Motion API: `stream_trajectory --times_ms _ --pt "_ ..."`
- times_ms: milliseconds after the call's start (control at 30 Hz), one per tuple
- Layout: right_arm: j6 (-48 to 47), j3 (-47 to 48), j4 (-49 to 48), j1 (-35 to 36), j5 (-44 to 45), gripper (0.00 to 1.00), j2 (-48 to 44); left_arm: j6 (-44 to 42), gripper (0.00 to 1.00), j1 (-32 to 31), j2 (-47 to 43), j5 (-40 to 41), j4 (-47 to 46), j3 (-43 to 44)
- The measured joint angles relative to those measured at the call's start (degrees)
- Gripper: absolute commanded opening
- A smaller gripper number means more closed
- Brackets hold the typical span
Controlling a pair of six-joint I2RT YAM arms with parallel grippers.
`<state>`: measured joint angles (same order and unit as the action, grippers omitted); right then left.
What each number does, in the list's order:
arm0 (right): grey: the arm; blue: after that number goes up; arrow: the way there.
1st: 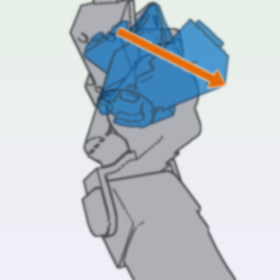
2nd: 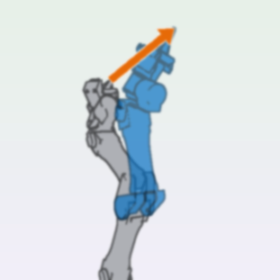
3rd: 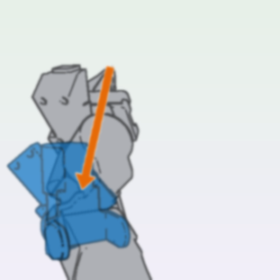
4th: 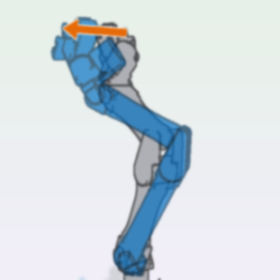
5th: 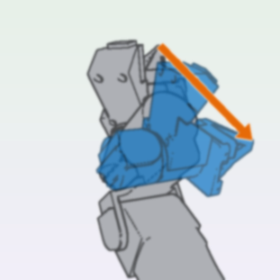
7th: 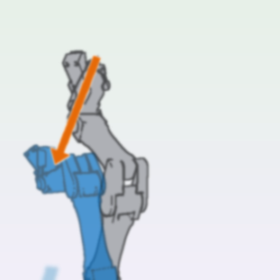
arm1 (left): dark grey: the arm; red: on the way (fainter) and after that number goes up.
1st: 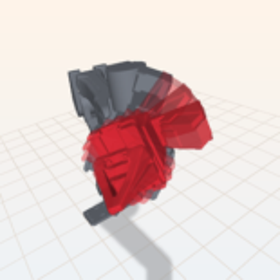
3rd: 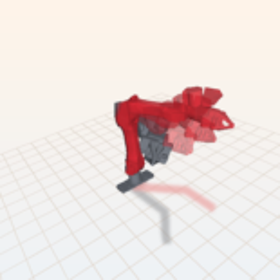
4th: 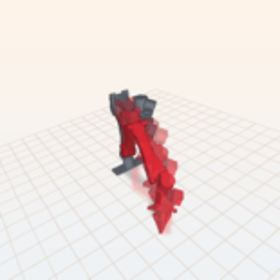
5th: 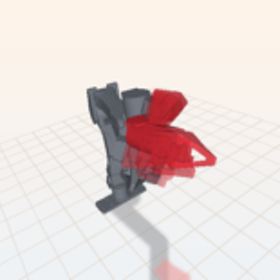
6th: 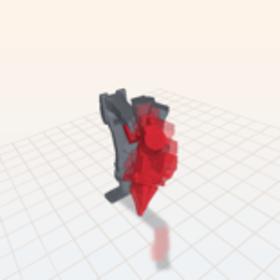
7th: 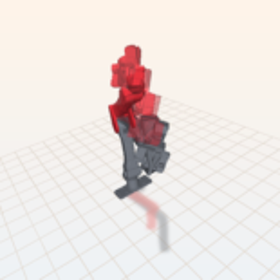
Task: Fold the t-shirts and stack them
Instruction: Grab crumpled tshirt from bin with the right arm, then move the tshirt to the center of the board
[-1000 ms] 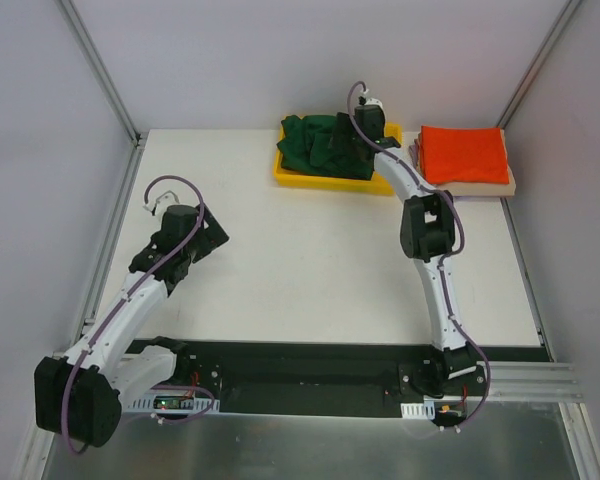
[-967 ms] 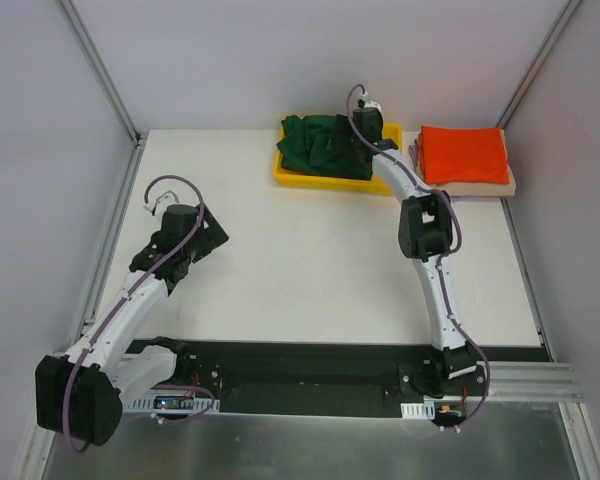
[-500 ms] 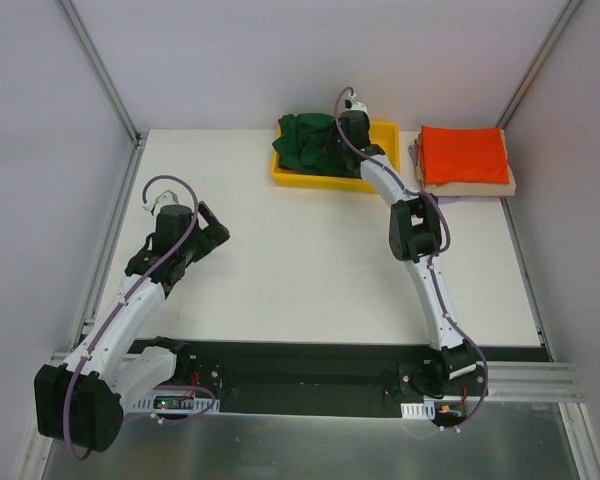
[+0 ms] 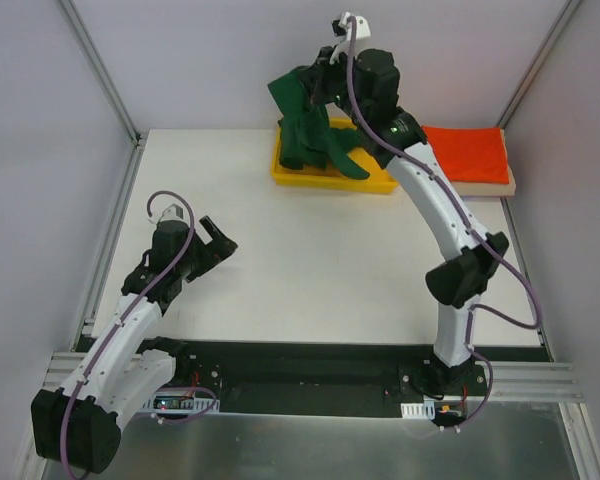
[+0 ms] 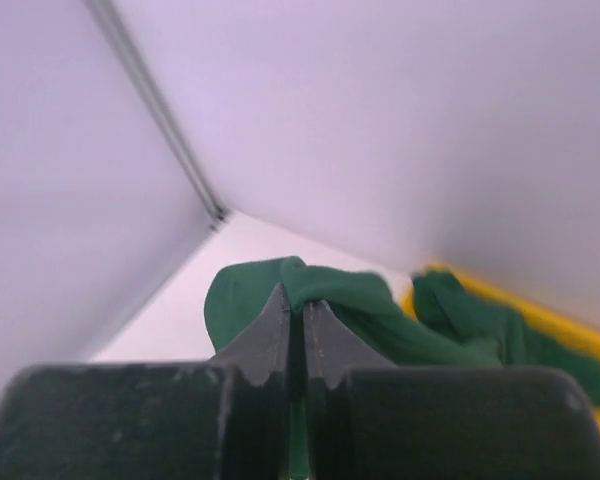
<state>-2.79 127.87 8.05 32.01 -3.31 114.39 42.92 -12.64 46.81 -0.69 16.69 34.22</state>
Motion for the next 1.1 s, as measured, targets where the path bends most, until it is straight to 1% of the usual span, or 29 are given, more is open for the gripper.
stream_trajectory --times_ms 33,100,200,267,367,533,667,733,800,867,933,967,1033,1100 --pt "-1.0 0.7 0.1 1.1 0.0 0.01 -2.0 0.2 0.99 0.0 -0.2 -1.0 0.0 -0.6" --pt "-2.8 5.2 1.0 4.3 -0.1 0.01 -4.8 0.3 0.99 0.0 -0.8 -2.4 0.2 -1.8" --pt "-4.2 11.7 1.0 7.5 0.0 0.01 -6.4 0.6 0.99 0.0 -3.0 -4.1 0.9 -3.3" --pt "-4.8 13.6 0.6 9.1 0.5 0.01 -7.6 0.9 0.99 0.0 -4.9 -5.0 1.3 -3.9" --pt "-7.0 13.6 0.1 11.9 1.8 0.01 -10.0 1.0 0.99 0.0 -7.8 -5.4 1.6 -4.5" --pt "-11.2 12.8 -2.3 18.6 6.7 0.01 -13.0 1.0 0.99 0.0 -10.5 -6.3 2.2 -4.8" --pt "-13.1 9.7 -3.4 19.7 10.1 0.01 -16.4 1.0 0.99 0.0 -11.3 -7.6 2.8 -4.8" --pt "-14.1 5.6 -4.0 19.3 13.2 0.01 -19.1 1.0 0.99 0.0 -11.5 -8.2 3.0 -4.9" --pt "-14.9 -1.0 -5.4 19.1 16.9 0.01 -22.1 1.0 0.99 0.0 -11.8 -8.4 3.3 -5.1" --pt "-15.3 -10.9 -6.8 18.4 21.2 0.01 -26.1 1.0 0.99 0.0 -12.0 -8.7 3.3 -5.5" --pt "-14.5 -22.8 -7.4 17.2 24.6 0.03 -30.4 1.0 0.99 0.0 -12.0 -9.1 3.3 -6.1" --pt "-13.0 -31.8 -8.9 15.6 25.3 0.04 -33.2 1.0 0.99 0.0 -11.9 -9.3 3.3 -6.5" --pt "-9.6 -46.2 -9.2 12.4 25.8 0.05 -37.7 1.0 0.99 0.0 -11.3 -9.6 3.3 -7.0" --pt "-4.9 -62.9 -9.2 7.5 25.5 0.05 -42.2 1.0 0.99 0.0 -10.3 -10.1 3.3 -7.1"
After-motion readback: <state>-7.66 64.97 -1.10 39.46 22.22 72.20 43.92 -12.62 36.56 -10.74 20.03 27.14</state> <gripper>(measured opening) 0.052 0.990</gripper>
